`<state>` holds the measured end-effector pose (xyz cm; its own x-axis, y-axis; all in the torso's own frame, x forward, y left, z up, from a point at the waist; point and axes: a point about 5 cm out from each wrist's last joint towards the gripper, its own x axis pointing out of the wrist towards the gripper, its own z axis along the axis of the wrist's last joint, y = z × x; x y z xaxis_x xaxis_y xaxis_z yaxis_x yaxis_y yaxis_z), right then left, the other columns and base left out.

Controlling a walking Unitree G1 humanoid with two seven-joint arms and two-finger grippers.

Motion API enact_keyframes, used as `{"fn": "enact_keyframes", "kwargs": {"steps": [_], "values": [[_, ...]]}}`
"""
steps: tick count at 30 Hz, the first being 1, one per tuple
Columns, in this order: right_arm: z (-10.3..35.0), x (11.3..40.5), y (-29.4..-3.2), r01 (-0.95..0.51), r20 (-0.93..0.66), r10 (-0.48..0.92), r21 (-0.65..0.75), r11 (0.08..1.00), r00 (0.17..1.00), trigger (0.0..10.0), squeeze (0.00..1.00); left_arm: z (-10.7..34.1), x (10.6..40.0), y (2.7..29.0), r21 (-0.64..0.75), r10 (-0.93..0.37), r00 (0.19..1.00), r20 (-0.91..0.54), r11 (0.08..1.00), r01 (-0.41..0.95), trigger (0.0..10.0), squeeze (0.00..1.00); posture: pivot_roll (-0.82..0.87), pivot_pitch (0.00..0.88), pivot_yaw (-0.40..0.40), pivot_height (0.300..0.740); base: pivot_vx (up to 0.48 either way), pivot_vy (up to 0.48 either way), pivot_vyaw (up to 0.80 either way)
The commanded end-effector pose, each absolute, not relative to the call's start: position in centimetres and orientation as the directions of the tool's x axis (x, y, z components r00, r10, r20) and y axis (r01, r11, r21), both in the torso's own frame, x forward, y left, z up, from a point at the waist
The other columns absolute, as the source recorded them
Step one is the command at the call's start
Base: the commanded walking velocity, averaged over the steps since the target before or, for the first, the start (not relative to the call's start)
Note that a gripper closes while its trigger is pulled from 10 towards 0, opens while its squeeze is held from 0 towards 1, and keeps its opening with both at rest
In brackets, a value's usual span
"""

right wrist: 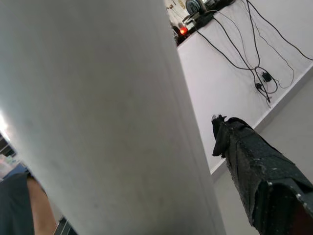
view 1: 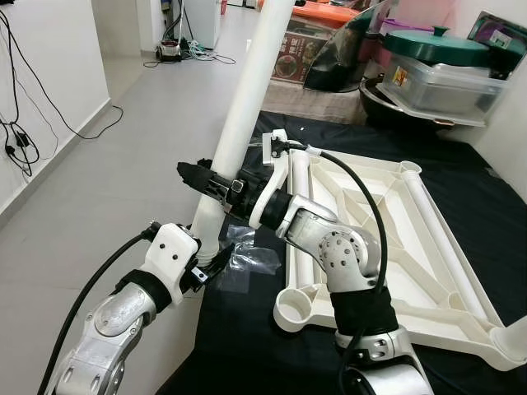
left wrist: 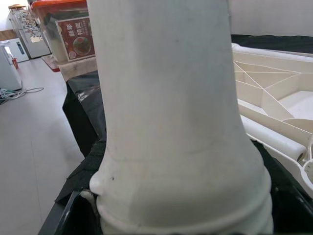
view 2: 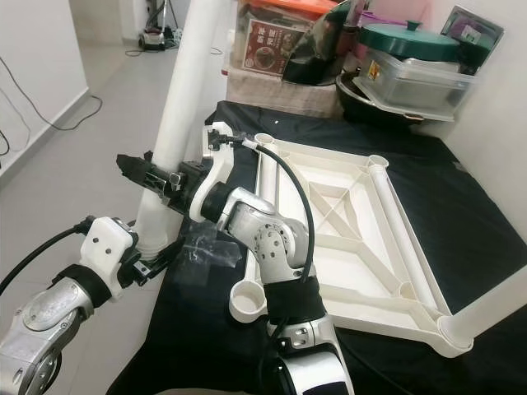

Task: Building children table

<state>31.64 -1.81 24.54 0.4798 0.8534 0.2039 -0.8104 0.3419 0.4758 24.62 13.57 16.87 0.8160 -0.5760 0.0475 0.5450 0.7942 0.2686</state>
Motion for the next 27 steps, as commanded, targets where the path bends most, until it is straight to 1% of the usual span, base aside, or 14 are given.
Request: {"fn": "enact_keyframes", "kwargs": {"steps": [1, 2, 5, 6, 9, 11, 19, 20, 21, 22, 23, 24, 27], "values": [[25.5, 31.5, -0.4, -0.813, 0.243, 0.852, 0.500, 0.299, 0.463, 10.0, 0.00, 16.8, 24.1, 12.3, 0.292, -0.639, 0.768, 0.044, 0.744, 0.602, 10.0, 0.00, 0.12, 0.000, -0.134, 0.740, 0.000, 0.000, 0.00], [25.4, 31.6, -0.5, -0.808, 0.243, 0.842, 0.495, 0.320, 0.482, 10.0, 0.00, 16.8, 24.0, 12.3, 0.289, -0.643, 0.765, 0.042, 0.741, 0.606, 10.0, 0.00, 0.12, 0.000, -0.132, 0.740, 0.000, 0.000, 0.00], [25.5, 31.8, -0.6, -0.804, 0.243, 0.833, 0.490, 0.337, 0.498, 10.0, 0.00, 16.7, 24.0, 12.2, 0.288, -0.646, 0.762, 0.041, 0.738, 0.610, 10.0, 0.00, 0.12, 0.000, -0.132, 0.740, 0.000, 0.000, 0.00], [25.6, 31.8, -0.7, -0.806, 0.248, 0.826, 0.478, 0.350, 0.506, 5.5, 0.00, 16.7, 23.9, 12.2, 0.288, -0.649, 0.760, 0.037, 0.735, 0.614, 10.0, 0.00, 0.12, 0.000, -0.130, 0.740, 0.000, 0.000, 0.00], [25.6, 31.8, -0.7, -0.806, 0.248, 0.826, 0.478, 0.350, 0.506, 5.5, 0.00, 16.7, 23.9, 12.2, 0.288, -0.649, 0.760, 0.037, 0.735, 0.614, 10.0, 0.00, 0.12, 0.000, -0.130, 0.740, 0.000, 0.000, 0.00], [25.8, 31.8, -0.9, -0.815, 0.265, 0.821, 0.459, 0.353, 0.505, 0.0, 0.00, 16.5, 23.9, 12.2, 0.290, -0.654, 0.756, 0.027, 0.729, 0.620, 10.0, 0.00, 0.12, 0.000, -0.131, 0.740, 0.000, 0.000, 0.00], [25.8, 31.6, -1.3, -0.823, 0.279, 0.824, 0.455, 0.338, 0.493, 0.0, 0.00, 16.4, 23.8, 12.6, 0.306, -0.648, 0.761, 0.015, 0.728, 0.614, 10.0, 0.00, 0.13, 0.000, -0.132, 0.740, 0.000, 0.000, 0.00], [25.8, 31.5, -1.3, -0.828, 0.279, 0.830, 0.453, 0.330, 0.484, 0.0, 0.00, 16.3, 23.9, 12.7, 0.313, -0.643, 0.766, 0.013, 0.730, 0.607, 10.0, 0.05, 0.13, 0.000, -0.132, 0.740, 0.000, 0.000, 0.00], [25.8, 31.5, -1.3, -0.828, 0.279, 0.830, 0.453, 0.330, 0.484, 0.0, 0.00, 16.3, 23.9, 12.7, 0.313, -0.643, 0.766, 0.013, 0.730, 0.607, 10.0, 0.05, 0.13, 0.000, -0.132, 0.740, 0.000, 0.000, 0.00], [25.6, 31.3, -1.4, -0.830, 0.277, 0.834, 0.454, 0.325, 0.478, 0.0, 0.00, 16.4, 23.9, 13.0, 0.317, -0.629, 0.777, 0.019, 0.741, 0.592, 10.0, 0.63, 0.13, 0.000, -0.132, 0.740, 0.000, 0.000, 0.00], [25.6, 31.3, -1.4, -0.830, 0.277, 0.834, 0.454, 0.325, 0.478, 0.0, 0.00, 16.4, 23.9, 13.0, 0.317, -0.629, 0.777, 0.019, 0.741, 0.592, 10.0, 0.63, 0.13, 0.000, -0.132, 0.740, 0.000, 0.000, 0.00], [25.6, 31.2, -1.4, -0.831, 0.276, 0.836, 0.454, 0.322, 0.475, 0.0, 0.00, 16.4, 24.0, 13.2, 0.319, -0.620, 0.784, 0.024, 0.748, 0.582, 10.0, 1.00, 0.13, 0.000, -0.132, 0.740, 0.000, 0.000, 0.00], [25.4, 31.2, -1.6, -0.827, 0.273, 0.833, 0.457, 0.328, 0.481, 0.0, 0.00, 16.7, 24.2, 13.5, 0.313, -0.602, 0.797, 0.041, 0.766, 0.562, 10.0, 1.00, 0.13, 0.000, -0.129, 0.740, 0.000, 0.000, 0.00]]}}
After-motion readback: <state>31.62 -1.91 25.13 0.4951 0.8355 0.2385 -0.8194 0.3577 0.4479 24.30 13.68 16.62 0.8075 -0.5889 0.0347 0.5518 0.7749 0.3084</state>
